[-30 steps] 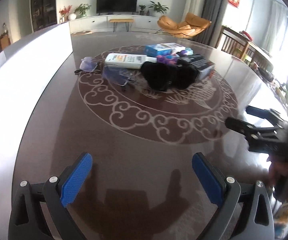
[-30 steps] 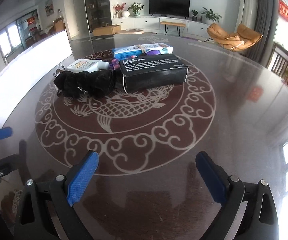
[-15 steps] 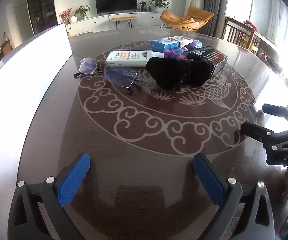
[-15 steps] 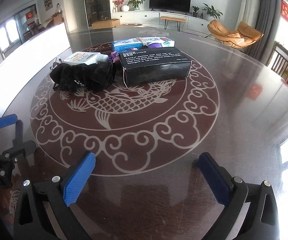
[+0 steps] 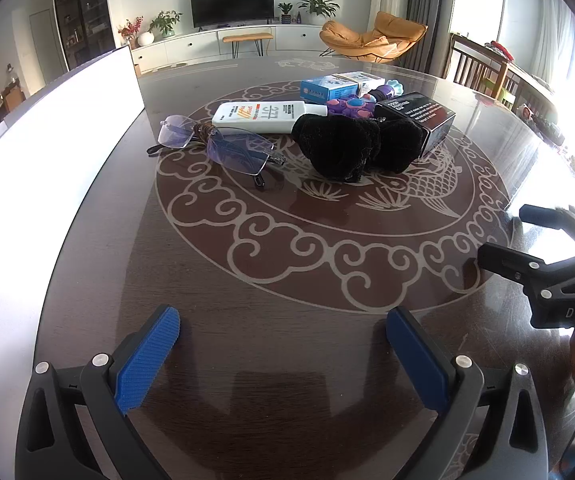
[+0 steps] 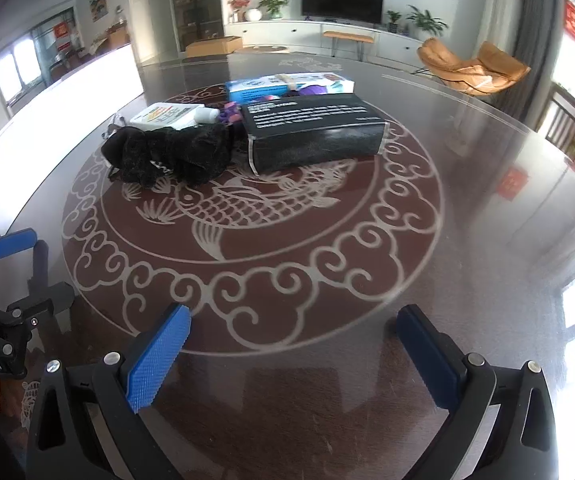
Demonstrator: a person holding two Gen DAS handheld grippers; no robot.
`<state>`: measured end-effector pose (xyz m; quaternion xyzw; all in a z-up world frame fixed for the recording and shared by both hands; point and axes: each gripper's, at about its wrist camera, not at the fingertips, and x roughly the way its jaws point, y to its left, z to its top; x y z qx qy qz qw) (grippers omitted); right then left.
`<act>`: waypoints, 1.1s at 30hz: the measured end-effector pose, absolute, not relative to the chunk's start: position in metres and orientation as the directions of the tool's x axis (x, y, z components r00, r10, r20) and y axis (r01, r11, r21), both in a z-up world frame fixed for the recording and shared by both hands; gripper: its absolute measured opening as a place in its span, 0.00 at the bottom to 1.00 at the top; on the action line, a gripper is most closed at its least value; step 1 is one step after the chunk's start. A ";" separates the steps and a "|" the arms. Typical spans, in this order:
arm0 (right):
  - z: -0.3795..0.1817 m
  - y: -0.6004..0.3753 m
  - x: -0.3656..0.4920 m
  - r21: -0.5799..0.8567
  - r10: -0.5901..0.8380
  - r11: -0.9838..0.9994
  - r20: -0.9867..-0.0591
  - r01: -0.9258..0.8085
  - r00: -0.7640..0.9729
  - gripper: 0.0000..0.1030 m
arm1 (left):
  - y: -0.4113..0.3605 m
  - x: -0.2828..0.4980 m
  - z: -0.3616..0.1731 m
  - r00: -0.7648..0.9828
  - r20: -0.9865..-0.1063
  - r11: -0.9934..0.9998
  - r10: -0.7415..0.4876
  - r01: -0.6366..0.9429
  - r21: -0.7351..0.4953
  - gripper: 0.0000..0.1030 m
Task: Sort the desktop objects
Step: 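Grasp the black fuzzy item with the right tool, then grasp the eyeglasses by the bridge with the left tool while the right tool lifts the black item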
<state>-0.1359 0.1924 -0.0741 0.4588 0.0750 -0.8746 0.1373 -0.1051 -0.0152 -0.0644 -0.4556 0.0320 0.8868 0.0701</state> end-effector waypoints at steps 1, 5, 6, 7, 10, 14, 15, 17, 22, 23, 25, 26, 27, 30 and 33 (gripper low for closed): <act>-0.074 0.190 -0.140 0.002 -0.181 -0.948 -0.827 0.320 -0.532 1.00 | -0.015 -0.105 -0.064 -0.575 -0.813 -0.988 0.095 -0.153 -0.007 1.00; -0.059 0.199 -0.167 0.214 -0.299 -0.952 -0.799 0.217 -0.522 1.00 | -0.015 -0.105 -0.065 -0.575 -0.813 -0.988 0.095 -0.154 -0.007 1.00; -0.055 0.204 -0.175 0.302 -0.346 -0.938 -0.780 0.171 -0.521 1.00 | -0.015 -0.105 -0.064 -0.575 -0.813 -0.988 0.095 -0.154 -0.007 1.00; -0.054 0.207 -0.184 0.401 -0.402 -0.909 -0.760 0.118 -0.511 1.00 | -0.015 -0.105 -0.065 -0.575 -0.813 -0.988 0.095 -0.154 -0.007 1.00; -0.061 0.197 -0.211 0.582 -0.528 -0.813 -0.731 0.010 -0.432 0.97 | -0.015 -0.105 -0.065 -0.575 -0.813 -0.988 0.095 -0.153 -0.007 1.00; -0.061 0.156 -0.236 0.551 -0.518 -0.834 -0.757 0.037 -0.399 0.89 | -0.015 -0.105 -0.065 -0.575 -0.813 -0.988 0.095 -0.153 -0.007 1.00; -0.060 0.148 -0.241 0.526 -0.499 -0.849 -0.768 0.048 -0.402 0.89 | -0.015 -0.105 -0.065 -0.575 -0.813 -0.988 0.095 -0.153 -0.007 1.00; -0.060 0.130 -0.251 0.474 -0.459 -0.878 -0.791 0.069 -0.404 0.88 | -0.015 -0.105 -0.065 -0.575 -0.813 -0.988 0.095 -0.153 -0.007 1.00; -0.062 0.110 -0.257 0.301 -0.363 -0.931 -0.826 0.206 -0.432 0.63 | -0.015 -0.105 -0.065 -0.575 -0.813 -0.988 0.095 -0.153 -0.007 1.00; -0.062 0.110 -0.252 0.296 -0.376 -0.924 -0.824 0.243 -0.423 0.63 | -0.016 -0.105 -0.065 -0.575 -0.812 -0.988 0.096 -0.153 -0.008 1.00; -0.062 0.117 -0.239 0.290 -0.393 -0.911 -0.828 0.294 -0.400 0.63 | -0.015 -0.106 -0.066 -0.575 -0.812 -0.988 0.096 -0.153 -0.008 1.00; -0.062 0.122 -0.229 0.281 -0.398 -0.904 -0.830 0.322 -0.392 0.63 | -0.016 -0.106 -0.066 -0.575 -0.812 -0.988 0.096 -0.154 -0.008 1.00; -0.061 0.129 -0.217 0.264 -0.398 -0.897 -0.831 0.354 -0.388 0.63 | -0.015 -0.106 -0.066 -0.575 -0.812 -0.988 0.096 -0.153 -0.008 1.00; -0.059 0.150 -0.186 0.222 -0.391 -0.884 -0.832 0.411 -0.393 0.64 | -0.015 -0.106 -0.066 -0.575 -0.813 -0.988 0.095 -0.153 -0.007 1.00; -0.050 0.178 -0.161 0.201 -0.380 -0.894 -0.814 0.401 -0.439 0.80 | -0.015 -0.106 -0.066 -0.575 -0.813 -0.988 0.095 -0.153 -0.007 1.00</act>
